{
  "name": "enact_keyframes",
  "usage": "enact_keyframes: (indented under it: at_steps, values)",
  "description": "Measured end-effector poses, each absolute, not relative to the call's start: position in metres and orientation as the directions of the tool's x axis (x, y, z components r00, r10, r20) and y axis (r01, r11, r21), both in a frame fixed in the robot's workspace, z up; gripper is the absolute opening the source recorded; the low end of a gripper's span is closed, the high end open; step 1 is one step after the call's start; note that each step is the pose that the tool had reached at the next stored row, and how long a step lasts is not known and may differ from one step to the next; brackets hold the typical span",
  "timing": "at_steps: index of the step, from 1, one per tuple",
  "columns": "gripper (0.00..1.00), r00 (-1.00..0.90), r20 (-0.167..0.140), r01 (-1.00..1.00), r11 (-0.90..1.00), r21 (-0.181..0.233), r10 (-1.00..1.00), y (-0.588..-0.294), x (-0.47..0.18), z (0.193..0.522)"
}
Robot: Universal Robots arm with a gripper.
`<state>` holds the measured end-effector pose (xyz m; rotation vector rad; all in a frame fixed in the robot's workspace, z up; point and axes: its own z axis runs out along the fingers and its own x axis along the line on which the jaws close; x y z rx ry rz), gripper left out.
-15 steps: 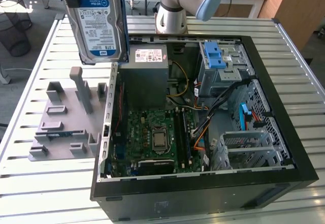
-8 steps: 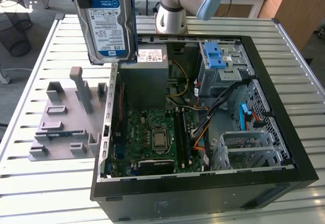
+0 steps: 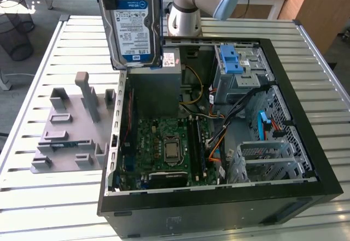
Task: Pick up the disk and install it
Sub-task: 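Pick up the disk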
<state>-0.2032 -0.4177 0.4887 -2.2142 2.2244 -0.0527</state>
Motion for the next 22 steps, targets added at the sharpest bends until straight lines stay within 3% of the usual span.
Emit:
enact_keyframes:
  at_steps: [22]
  values:
    - [0.36, -0.005, 0.022, -1.0, 0.004, -0.026, -1.0, -0.418, -0.16, 0.487]
